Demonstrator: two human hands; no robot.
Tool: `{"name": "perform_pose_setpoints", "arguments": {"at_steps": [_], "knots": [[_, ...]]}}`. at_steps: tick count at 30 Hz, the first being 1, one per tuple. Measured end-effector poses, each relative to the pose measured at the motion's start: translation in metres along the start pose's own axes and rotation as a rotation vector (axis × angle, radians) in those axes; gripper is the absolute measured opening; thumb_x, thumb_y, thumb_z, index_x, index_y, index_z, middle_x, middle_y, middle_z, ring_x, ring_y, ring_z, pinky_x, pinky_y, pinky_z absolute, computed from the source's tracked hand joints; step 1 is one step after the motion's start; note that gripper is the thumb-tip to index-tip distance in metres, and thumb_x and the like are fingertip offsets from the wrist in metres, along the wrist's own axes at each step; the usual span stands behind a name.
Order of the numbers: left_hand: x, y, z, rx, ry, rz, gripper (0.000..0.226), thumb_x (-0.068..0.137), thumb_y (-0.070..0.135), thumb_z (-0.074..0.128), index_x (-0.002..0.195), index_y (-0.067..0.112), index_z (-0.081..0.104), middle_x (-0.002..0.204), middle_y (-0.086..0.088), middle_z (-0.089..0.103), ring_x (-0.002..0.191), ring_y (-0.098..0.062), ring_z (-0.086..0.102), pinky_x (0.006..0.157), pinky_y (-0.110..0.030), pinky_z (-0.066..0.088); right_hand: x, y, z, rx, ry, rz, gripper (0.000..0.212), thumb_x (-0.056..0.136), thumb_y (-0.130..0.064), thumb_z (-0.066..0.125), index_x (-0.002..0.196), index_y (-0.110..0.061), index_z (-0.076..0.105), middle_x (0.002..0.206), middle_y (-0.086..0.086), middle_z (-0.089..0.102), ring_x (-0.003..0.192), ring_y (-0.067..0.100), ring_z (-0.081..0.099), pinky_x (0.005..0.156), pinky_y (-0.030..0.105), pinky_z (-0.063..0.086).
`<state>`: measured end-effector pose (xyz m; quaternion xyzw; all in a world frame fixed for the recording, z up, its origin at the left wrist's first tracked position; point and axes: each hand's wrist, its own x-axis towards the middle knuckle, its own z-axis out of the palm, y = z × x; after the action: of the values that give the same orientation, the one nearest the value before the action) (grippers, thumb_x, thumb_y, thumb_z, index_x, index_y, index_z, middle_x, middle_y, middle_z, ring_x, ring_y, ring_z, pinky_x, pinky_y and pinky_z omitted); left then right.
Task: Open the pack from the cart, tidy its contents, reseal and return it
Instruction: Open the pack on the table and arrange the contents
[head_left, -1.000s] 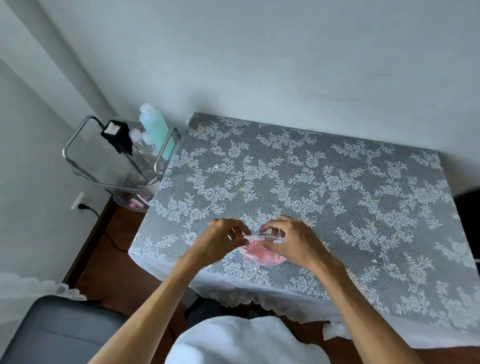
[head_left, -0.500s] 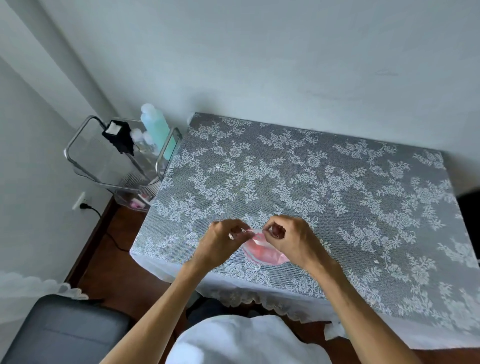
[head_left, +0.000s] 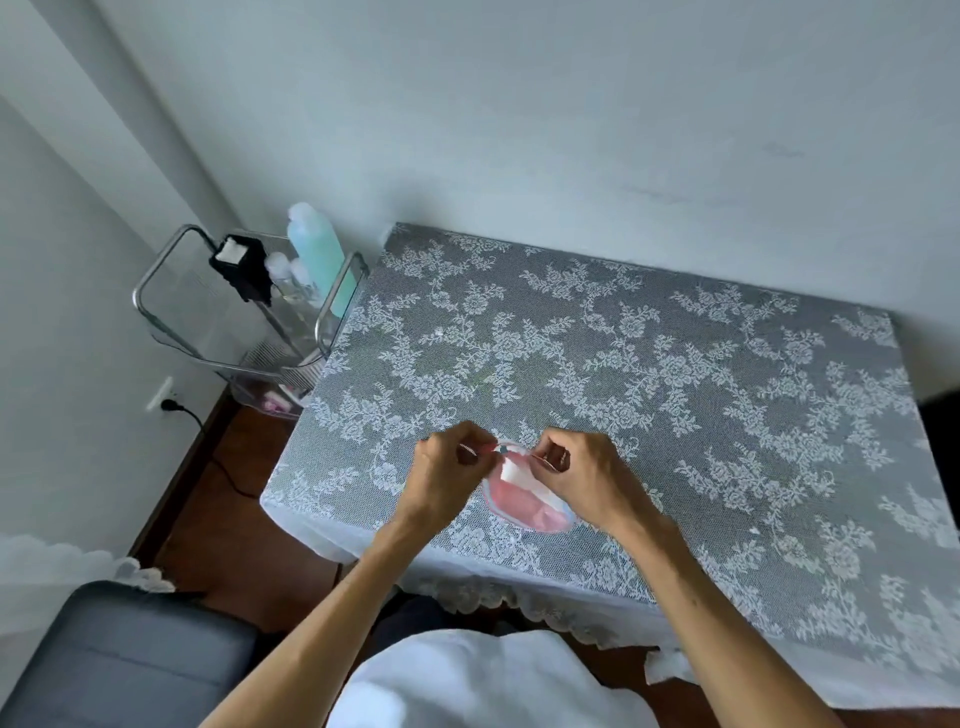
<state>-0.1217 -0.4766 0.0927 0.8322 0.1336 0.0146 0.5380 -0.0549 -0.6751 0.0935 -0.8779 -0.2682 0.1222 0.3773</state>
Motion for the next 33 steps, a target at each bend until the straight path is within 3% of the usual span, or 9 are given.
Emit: {"name": "perform_pose_setpoints", "arguments": {"at_steps": [6,8,11,13,16,21,25,30,33], "knots": [[0.004,0.011,0.001,0.139,-0.025,0.171,0.011,0.080,0.009,0.077,0.082,0.018,0.071,0.071,0.010,0.070,0.062,0.003,0.062,0.058,-0.012,0.050,0.007,-0.007,-0.002,-0.069,-0.008,-0.016,0.036,0.085,-0.037,0.071,0.118,-0.029,0.062,0.087,-0.017,0.062,0.065,-0.004,0.062,0.055,0.015,0.054],[0.008,0.012,0.002,0.137,-0.045,0.175,0.011,0.081,0.012,0.077,0.088,0.018,0.070,0.073,0.009,0.071,0.062,0.005,0.062,0.060,-0.010,0.049,0.012,-0.011,-0.003,-0.070,0.010,-0.050,0.027,0.085,-0.031,0.071,0.111,-0.025,0.066,0.086,-0.018,0.061,0.063,-0.008,0.059,0.056,0.016,0.055],[0.009,0.006,0.005,0.008,-0.060,-0.014,0.022,0.081,0.021,0.080,0.100,0.019,0.069,0.079,0.008,0.073,0.066,0.006,0.066,0.062,-0.010,0.052,0.015,-0.011,-0.005,-0.028,0.020,-0.044,0.011,0.086,-0.028,0.069,0.095,-0.022,0.068,0.075,-0.016,0.064,0.052,-0.005,0.057,0.045,0.017,0.048],[0.006,0.001,0.008,-0.060,-0.096,-0.114,0.021,0.080,0.028,0.081,0.096,0.018,0.072,0.082,0.005,0.075,0.073,-0.004,0.071,0.067,-0.019,0.059,0.014,-0.009,-0.004,-0.024,0.031,-0.035,0.014,0.086,-0.033,0.066,0.093,-0.022,0.067,0.074,-0.012,0.066,0.051,0.000,0.059,0.044,0.024,0.052],[0.004,-0.002,0.010,-0.106,-0.087,-0.152,0.014,0.079,0.024,0.081,0.089,0.015,0.075,0.081,0.000,0.077,0.076,-0.017,0.073,0.070,-0.028,0.060,0.011,-0.004,-0.005,-0.024,0.015,-0.026,0.019,0.083,-0.039,0.063,0.097,-0.026,0.066,0.079,-0.013,0.067,0.056,0.001,0.063,0.049,0.030,0.057],[0.008,0.008,0.008,-0.034,-0.110,-0.065,0.011,0.080,0.017,0.080,0.089,0.015,0.076,0.080,0.003,0.076,0.071,-0.007,0.071,0.066,-0.017,0.056,0.018,0.003,-0.009,-0.090,-0.124,-0.033,0.037,0.083,-0.040,0.066,0.118,-0.026,0.063,0.105,-0.006,0.064,0.085,0.009,0.064,0.072,0.024,0.055],[0.005,0.017,0.006,0.087,-0.111,0.082,0.007,0.081,0.016,0.079,0.086,0.018,0.075,0.074,0.012,0.072,0.062,0.008,0.064,0.061,-0.009,0.050,0.018,0.001,-0.010,-0.074,-0.103,-0.051,0.024,0.082,-0.033,0.070,0.103,-0.022,0.068,0.100,-0.006,0.068,0.082,0.003,0.062,0.079,0.030,0.057],[0.000,0.025,0.006,0.337,-0.029,0.297,0.005,0.086,0.015,0.071,0.089,0.018,0.075,0.088,0.005,0.074,0.069,-0.008,0.067,0.063,-0.034,0.058,0.009,0.000,-0.012,0.010,-0.067,-0.039,0.014,0.078,-0.042,0.063,0.082,-0.028,0.060,0.080,-0.013,0.065,0.071,0.001,0.063,0.068,0.028,0.059],[-0.005,0.027,0.010,0.360,0.009,0.268,0.008,0.089,0.026,0.070,0.094,0.020,0.074,0.091,0.005,0.075,0.073,-0.011,0.070,0.062,-0.035,0.058,0.005,-0.002,-0.011,0.026,-0.010,-0.066,0.016,0.081,-0.034,0.067,0.076,-0.035,0.052,0.074,-0.016,0.061,0.066,-0.004,0.061,0.058,0.017,0.054]]}}
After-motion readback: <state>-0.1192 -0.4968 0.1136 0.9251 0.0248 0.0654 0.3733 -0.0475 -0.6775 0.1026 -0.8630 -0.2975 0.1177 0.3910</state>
